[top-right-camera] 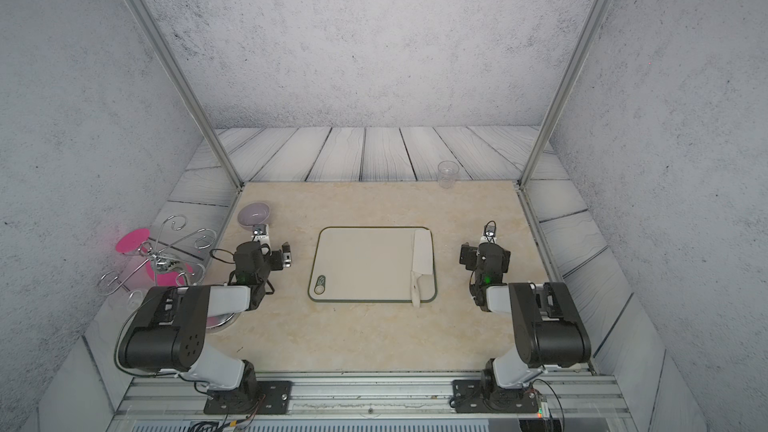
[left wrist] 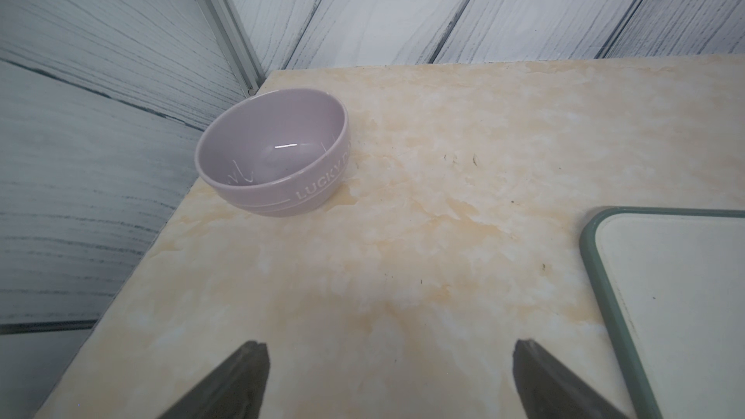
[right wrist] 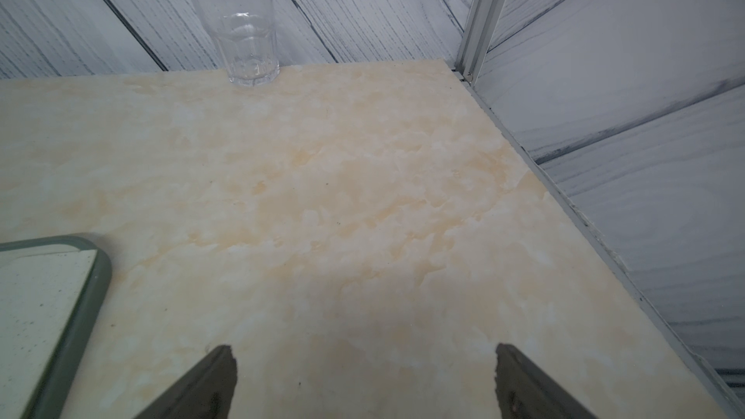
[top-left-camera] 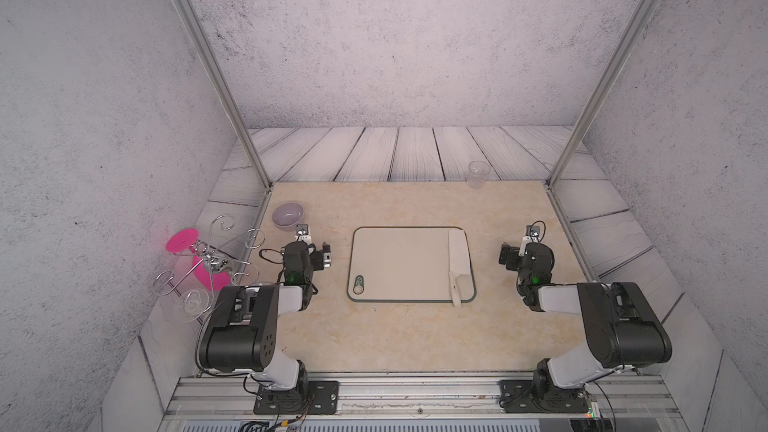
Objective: Align the knife with the edge of the cutting board
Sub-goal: Reset both arms
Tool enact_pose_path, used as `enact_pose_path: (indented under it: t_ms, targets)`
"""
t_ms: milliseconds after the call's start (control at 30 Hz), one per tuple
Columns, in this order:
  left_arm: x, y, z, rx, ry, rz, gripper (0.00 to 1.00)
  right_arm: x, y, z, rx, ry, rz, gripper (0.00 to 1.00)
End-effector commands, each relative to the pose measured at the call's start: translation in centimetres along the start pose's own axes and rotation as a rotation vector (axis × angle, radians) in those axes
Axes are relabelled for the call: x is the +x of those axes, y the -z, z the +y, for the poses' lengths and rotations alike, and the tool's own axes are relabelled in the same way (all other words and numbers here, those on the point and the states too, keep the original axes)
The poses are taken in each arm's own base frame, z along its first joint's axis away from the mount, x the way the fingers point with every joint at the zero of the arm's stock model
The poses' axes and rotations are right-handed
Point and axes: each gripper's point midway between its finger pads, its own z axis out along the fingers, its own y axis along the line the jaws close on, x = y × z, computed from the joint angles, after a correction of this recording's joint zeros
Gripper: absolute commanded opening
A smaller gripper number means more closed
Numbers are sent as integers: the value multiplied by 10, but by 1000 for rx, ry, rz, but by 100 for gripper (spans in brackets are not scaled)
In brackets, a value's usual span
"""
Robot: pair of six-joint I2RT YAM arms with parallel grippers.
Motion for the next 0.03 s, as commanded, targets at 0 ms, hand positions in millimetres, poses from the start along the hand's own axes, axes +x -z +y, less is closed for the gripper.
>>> enact_pose_path:
  t_ms: [0]
  targets:
    - [-12, -1, 3, -5, -2, -33, 100, -10, 1, 2, -10, 3, -17, 99]
